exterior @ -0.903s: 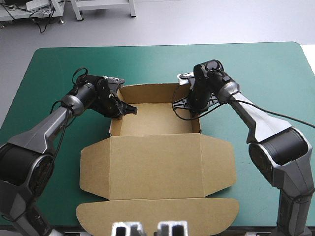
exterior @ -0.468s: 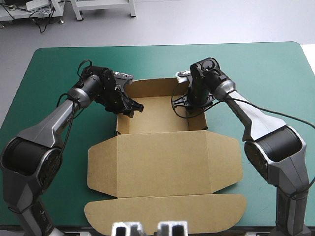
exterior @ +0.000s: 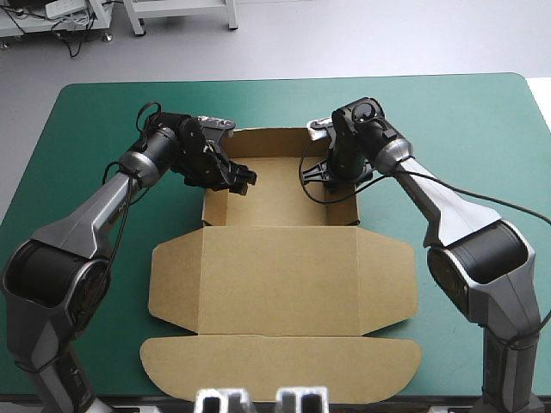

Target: Fold the box

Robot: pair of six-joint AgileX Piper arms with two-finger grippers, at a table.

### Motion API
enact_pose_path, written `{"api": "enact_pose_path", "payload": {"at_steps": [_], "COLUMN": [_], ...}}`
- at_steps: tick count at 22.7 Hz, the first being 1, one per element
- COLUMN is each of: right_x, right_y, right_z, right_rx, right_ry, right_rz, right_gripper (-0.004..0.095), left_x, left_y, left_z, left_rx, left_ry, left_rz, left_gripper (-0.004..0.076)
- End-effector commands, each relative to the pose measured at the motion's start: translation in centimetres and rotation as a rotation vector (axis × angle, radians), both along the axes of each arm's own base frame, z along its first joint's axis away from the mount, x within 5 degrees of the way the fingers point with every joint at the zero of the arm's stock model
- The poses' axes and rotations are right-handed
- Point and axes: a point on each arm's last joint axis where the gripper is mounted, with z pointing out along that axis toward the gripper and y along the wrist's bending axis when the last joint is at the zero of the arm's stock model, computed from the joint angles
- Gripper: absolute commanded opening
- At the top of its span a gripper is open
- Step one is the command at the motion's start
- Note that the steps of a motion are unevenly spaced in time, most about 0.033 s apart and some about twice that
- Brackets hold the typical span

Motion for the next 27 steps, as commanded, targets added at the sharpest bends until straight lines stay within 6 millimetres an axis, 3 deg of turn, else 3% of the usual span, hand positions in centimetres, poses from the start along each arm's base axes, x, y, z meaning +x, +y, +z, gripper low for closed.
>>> {"api": "enact_pose_path", "payload": {"at_steps": [1, 8, 12, 15, 20, 27], "right_x": [-0.3, 0.7, 1.9, 2.6, 3.0, 3.6], "right_y": [0.6, 1.1, 1.9, 2.2, 1.3, 0.4], "right_z": [3.5, 3.8, 1.7, -0.1, 0.2, 1.3], "right_rx": [0.11, 0.178, 0.188, 0.167, 0.047, 0.076], "right_ry": [-0.128, -0.235, -0.232, -0.217, -0.281, -0.298], "right_rz": [-0.003, -0.036, -0.039, -0.029, 0.001, -0.032], "right_gripper": [0.047, 0.047, 0.047, 0.047, 0.0469, 0.0469], "left_x": [-0.1, 0.7, 1.7, 2.5, 2.9, 3.1], "left_y": [-0.9, -0.3, -0.2, -0.6, -0.1, 0.2], "left_z": [3.8, 3.8, 2.7, 0.6, 0.7, 1.3], "left_rx": [-0.137, -0.064, -0.013, 0.005, 0.077, 0.117], "left_ry": [-0.158, -0.248, -0.269, -0.232, -0.266, -0.284], "left_rz": [0.037, 0.045, 0.051, 0.051, 0.029, 0.019], "left_gripper": [0.0531, 0.0531, 0.0531, 0.0531, 0.0531, 0.0531]}}
